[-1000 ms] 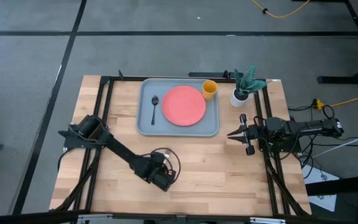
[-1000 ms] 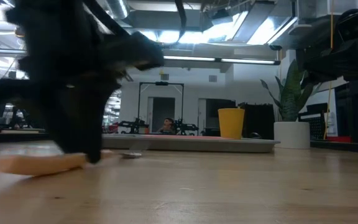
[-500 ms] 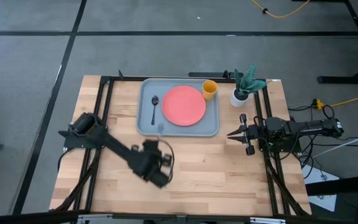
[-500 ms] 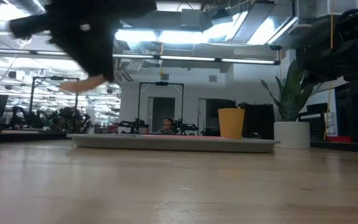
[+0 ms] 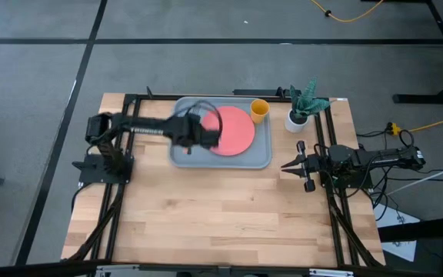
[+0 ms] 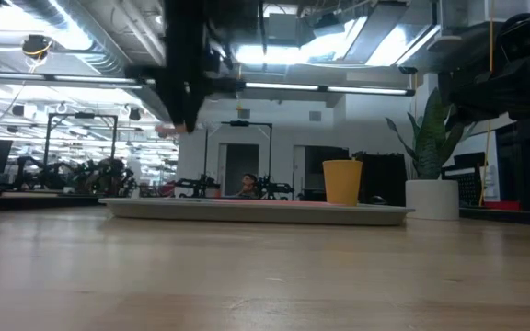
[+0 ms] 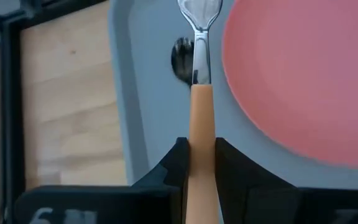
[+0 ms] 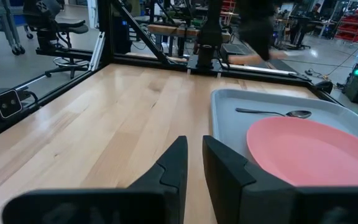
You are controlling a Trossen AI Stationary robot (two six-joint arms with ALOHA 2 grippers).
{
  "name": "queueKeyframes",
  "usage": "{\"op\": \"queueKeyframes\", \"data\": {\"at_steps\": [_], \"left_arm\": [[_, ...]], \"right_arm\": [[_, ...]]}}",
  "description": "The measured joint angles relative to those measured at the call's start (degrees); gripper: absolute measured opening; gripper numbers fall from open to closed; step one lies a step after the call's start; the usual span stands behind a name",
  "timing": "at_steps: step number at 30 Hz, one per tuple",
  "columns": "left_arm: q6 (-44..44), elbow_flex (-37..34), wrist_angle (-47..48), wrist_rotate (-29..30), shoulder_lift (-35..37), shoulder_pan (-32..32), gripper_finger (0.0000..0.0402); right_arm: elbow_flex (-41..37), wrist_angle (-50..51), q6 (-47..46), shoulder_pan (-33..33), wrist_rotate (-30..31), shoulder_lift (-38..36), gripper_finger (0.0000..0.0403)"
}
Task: Pick and place plate/cup/fork/spoon on tray
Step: Put the orange fork on the blue tray to the left of the black spoon
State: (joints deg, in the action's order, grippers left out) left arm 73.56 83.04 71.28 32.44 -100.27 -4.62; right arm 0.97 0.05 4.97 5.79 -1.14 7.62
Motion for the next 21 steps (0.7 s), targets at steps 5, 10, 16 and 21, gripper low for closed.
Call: {"op": "queueKeyframes", "data": {"at_steps": [5,10,16,21], "left_arm": [[-9.8,-4.3,-9.5,-6.5,0.0,-9.6,0.0044],[-10.9,-11.0,-15.8,-10.7,-0.1,-13.9,0.0044],[-7.9,-17.3,-21.4,-12.6,0.0,-15.8,0.0044],[-6.2,-21.2,-27.9,-13.5,0.6,-16.9,0.0044]], "right_arm": [[0.0,0.0,0.0,0.0,0.0,0.0,0.0056],[0.0,0.0,0.0,0.0,0.0,0.0,0.0056],[0.0,0.0,0.0,0.0,0.0,0.0,0.0056],[0.0,0.0,0.0,0.0,0.0,0.0,0.0056]]}}
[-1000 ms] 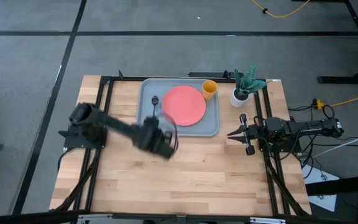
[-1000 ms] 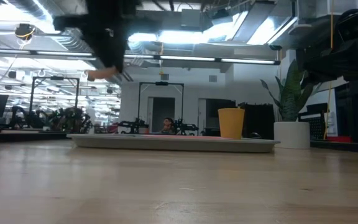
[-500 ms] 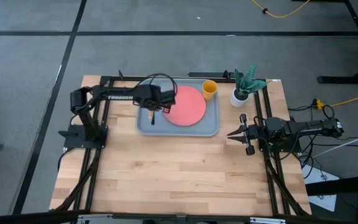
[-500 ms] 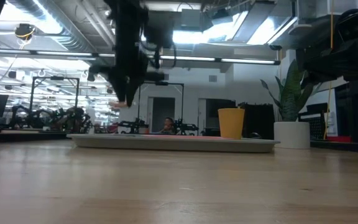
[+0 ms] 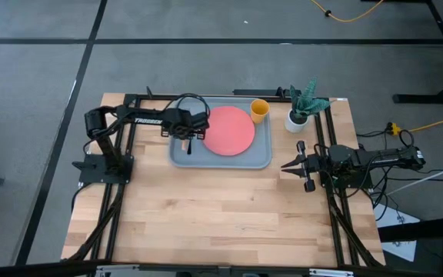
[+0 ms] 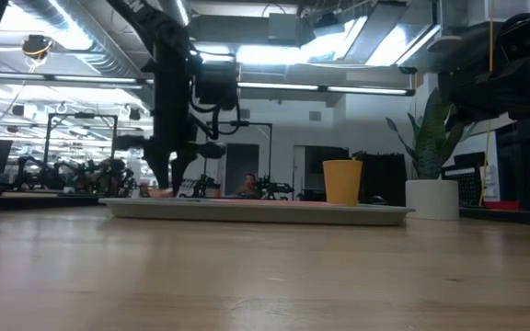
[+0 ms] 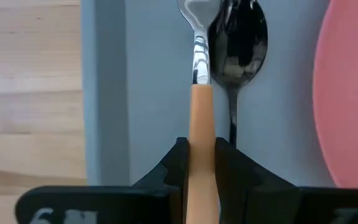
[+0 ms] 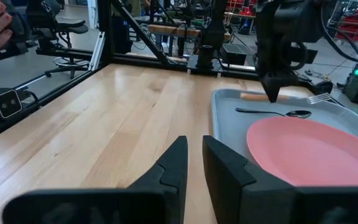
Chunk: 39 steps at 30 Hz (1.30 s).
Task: Pick and place plate/cup/fork/spoon on tray
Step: Put the orange fork on the blue tray to the left of the black spoon
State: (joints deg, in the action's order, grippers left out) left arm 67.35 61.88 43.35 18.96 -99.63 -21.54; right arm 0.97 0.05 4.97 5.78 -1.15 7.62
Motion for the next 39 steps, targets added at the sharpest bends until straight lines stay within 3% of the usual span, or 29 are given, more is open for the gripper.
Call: {"op": "queueKeyframes", "data": {"at_steps": [14,21,39], "left_arm": [[1.1,-3.7,-2.3,-1.8,0.0,-1.0,0.0044],[1.3,-5.6,-4.1,-1.9,0.0,-0.6,0.0074],[1.6,-5.6,-5.1,-1.9,0.0,0.0,0.0081]], "right_arm": [[0.0,0.0,0.0,0.0,0.0,0.0,0.0056],[0.0,0.0,0.0,0.0,0.0,0.0,0.0056],[0.0,0.0,0.0,0.0,0.0,0.0,0.0056]]}}
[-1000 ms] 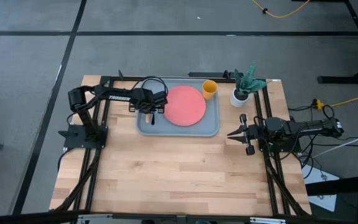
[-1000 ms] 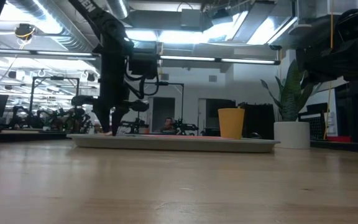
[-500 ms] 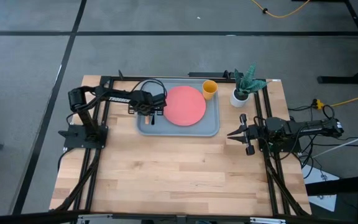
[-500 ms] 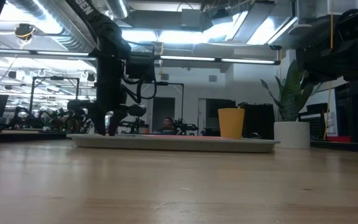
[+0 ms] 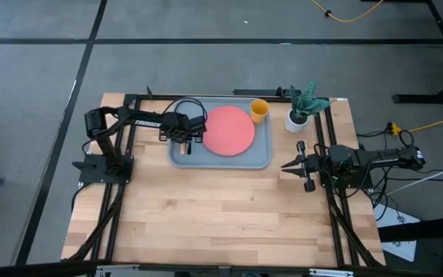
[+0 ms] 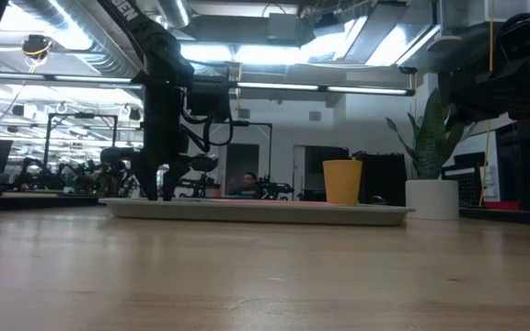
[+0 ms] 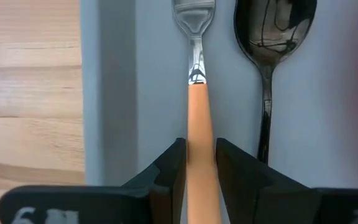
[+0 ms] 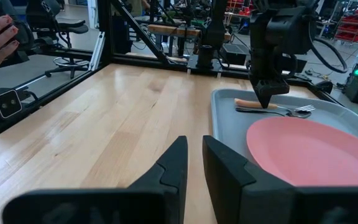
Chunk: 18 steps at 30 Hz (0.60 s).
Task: Pick and place plate/cup/fork/spoon on tray
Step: Put the orange fork on the blue tray to the left of the black spoon, then return to Home Position
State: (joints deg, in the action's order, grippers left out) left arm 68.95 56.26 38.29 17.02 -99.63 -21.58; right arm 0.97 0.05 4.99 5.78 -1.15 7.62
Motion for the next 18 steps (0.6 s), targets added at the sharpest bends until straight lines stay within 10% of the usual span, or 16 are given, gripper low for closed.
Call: {"op": "queueKeyframes", "data": {"at_steps": [18], "left_arm": [[3.0,8.7,11.5,-3.2,1.5,1.2,0.0082]], "right_arm": [[0.0,0.0,0.0,0.0,0.0,0.0,0.0056]]}}
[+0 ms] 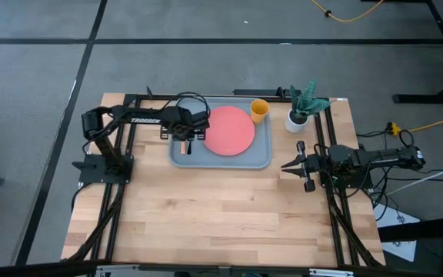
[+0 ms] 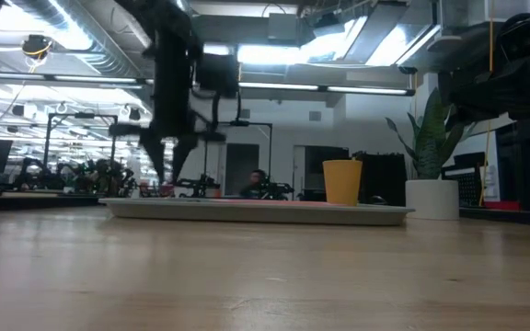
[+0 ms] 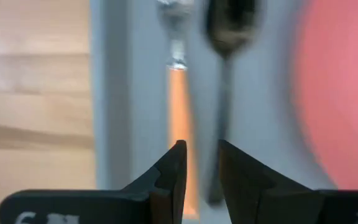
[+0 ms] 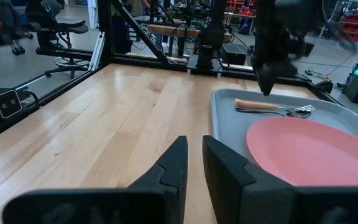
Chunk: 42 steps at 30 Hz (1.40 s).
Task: Pick and place plate/cup/fork/spoon on tray
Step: Return to Home Position
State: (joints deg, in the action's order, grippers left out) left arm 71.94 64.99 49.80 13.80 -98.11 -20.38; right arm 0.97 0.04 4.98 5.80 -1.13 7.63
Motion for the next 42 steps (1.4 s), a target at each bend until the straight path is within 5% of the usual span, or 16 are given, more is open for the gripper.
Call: {"op": "queueKeyframes", "data": {"at_steps": [13,15,19,25,32,42], "left_arm": [[4.3,2.8,3.9,-5.7,19.7,20.0,0.0083],[0.8,2.7,3.5,-3.3,21.0,23.8,0.0083],[-21.4,1.8,3.3,8.2,22.2,31.6,0.0083],[-21.5,-7.4,2.4,23.4,29.5,41.2,0.0083],[-31.8,-25.8,-19.7,24.9,44.3,46.8,0.0082],[-44.9,-54.3,-57.6,17.5,60.2,44.0,0.0082]], "right_arm": [[0.0,0.0,0.0,0.0,0.0,0.0,0.0056],[0.0,0.0,0.0,0.0,0.0,0.0,0.0056],[0.0,0.0,0.0,0.0,0.0,0.0,0.0056],[0.0,0.0,0.0,0.0,0.0,0.0,0.0056],[0.0,0.0,0.0,0.0,0.0,0.1,0.0056],[0.0,0.0,0.0,0.0,0.0,0.1,0.0056]]}}
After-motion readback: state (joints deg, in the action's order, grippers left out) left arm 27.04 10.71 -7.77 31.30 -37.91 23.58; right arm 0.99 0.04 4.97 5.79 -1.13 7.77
